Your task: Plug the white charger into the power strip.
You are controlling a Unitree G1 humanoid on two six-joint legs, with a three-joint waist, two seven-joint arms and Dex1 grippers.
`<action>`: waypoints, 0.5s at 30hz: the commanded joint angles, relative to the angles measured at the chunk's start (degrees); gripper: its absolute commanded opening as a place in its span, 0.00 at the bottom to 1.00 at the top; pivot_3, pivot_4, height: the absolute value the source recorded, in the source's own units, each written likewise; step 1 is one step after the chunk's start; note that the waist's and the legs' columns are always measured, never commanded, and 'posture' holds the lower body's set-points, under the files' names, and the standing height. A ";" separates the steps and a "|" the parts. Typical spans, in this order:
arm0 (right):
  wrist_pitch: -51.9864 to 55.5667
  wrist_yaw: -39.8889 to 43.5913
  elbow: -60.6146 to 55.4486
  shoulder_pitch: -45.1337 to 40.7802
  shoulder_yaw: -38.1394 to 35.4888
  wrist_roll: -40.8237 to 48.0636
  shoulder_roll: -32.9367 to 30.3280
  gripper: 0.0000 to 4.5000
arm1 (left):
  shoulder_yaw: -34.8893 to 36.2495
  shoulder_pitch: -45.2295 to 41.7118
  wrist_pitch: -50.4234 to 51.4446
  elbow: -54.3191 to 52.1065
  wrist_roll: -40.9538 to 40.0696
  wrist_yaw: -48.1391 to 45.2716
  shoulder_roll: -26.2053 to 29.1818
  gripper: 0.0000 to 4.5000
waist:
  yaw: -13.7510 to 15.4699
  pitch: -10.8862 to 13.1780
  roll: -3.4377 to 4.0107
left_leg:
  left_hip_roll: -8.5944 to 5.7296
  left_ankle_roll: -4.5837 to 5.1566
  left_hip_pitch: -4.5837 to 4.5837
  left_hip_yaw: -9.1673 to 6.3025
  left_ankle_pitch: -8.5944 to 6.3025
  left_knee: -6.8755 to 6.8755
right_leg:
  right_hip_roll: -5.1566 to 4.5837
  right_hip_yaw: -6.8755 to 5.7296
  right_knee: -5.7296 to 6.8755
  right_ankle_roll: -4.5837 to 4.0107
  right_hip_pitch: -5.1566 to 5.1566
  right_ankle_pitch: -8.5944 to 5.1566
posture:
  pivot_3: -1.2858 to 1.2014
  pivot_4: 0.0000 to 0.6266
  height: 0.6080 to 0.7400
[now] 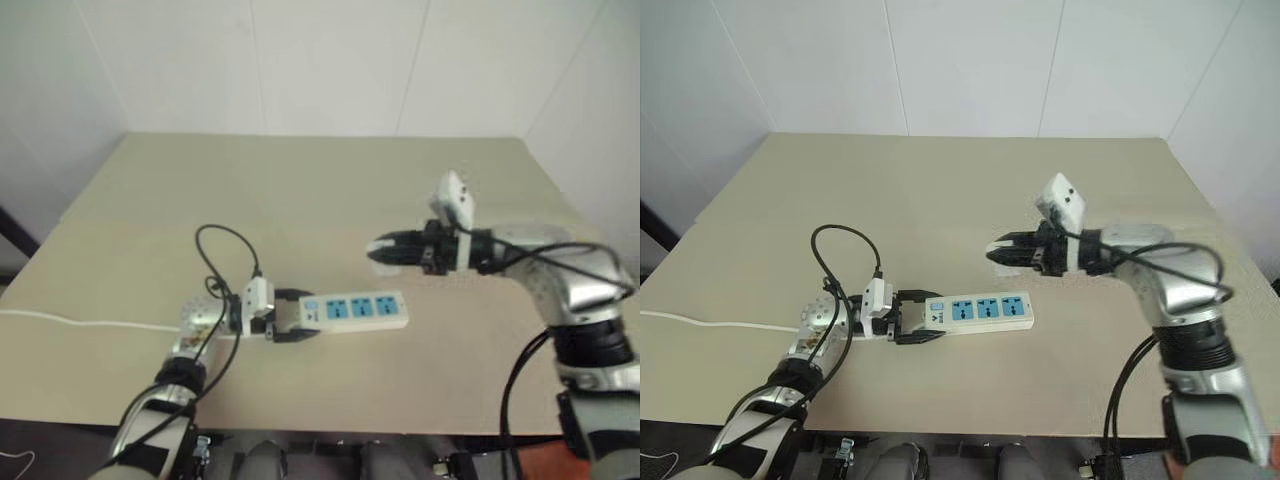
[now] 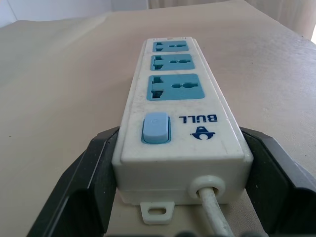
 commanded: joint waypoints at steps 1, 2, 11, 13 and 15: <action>-10.79 1.38 1.20 1.94 -2.80 -0.25 3.81 0.25 | -1.27 -1.32 0.21 1.15 0.75 -3.30 0.13 0.73 | -0.08 0.00 0.00 | 0.00 0.00 0.00 0.00 0.00 0.02 | 0.00 0.00 0.02 0.00 0.00 0.00 | 0.52 0.24 1.00; -12.27 2.10 1.85 2.60 -2.87 0.21 5.17 0.25 | -1.42 -1.61 -0.07 1.59 0.82 -4.08 0.21 0.73 | -0.15 0.00 0.00 | 0.00 0.00 -0.01 0.00 0.00 0.02 | 0.00 0.00 0.03 0.00 0.00 0.00 | 0.52 0.24 1.00; -23.53 8.99 5.91 5.75 -0.38 -0.23 11.73 0.25 | -1.74 -1.92 -0.69 2.26 1.02 -7.10 0.58 0.73 | -0.34 0.00 0.01 | 0.01 0.00 0.07 -0.01 0.00 0.01 | 0.02 0.00 0.12 0.00 0.00 0.00 | 0.52 0.24 1.00; -24.34 10.65 7.24 6.12 -0.53 0.56 13.01 0.25 | -1.76 -1.76 -0.65 2.03 1.12 -6.93 0.44 0.73 | -0.34 0.00 0.01 | 0.01 0.00 0.09 -0.01 0.00 0.01 | 0.03 0.00 0.14 0.00 0.00 0.00 | 0.52 0.24 1.00; -25.30 12.14 8.74 6.36 -0.38 0.71 14.34 0.25 | -1.73 -1.65 -0.56 1.81 1.15 -6.71 0.36 0.73 | -0.35 0.00 0.01 | 0.01 0.00 0.10 -0.01 0.00 0.01 | 0.03 0.00 0.15 0.00 0.00 0.00 | 0.52 0.24 1.00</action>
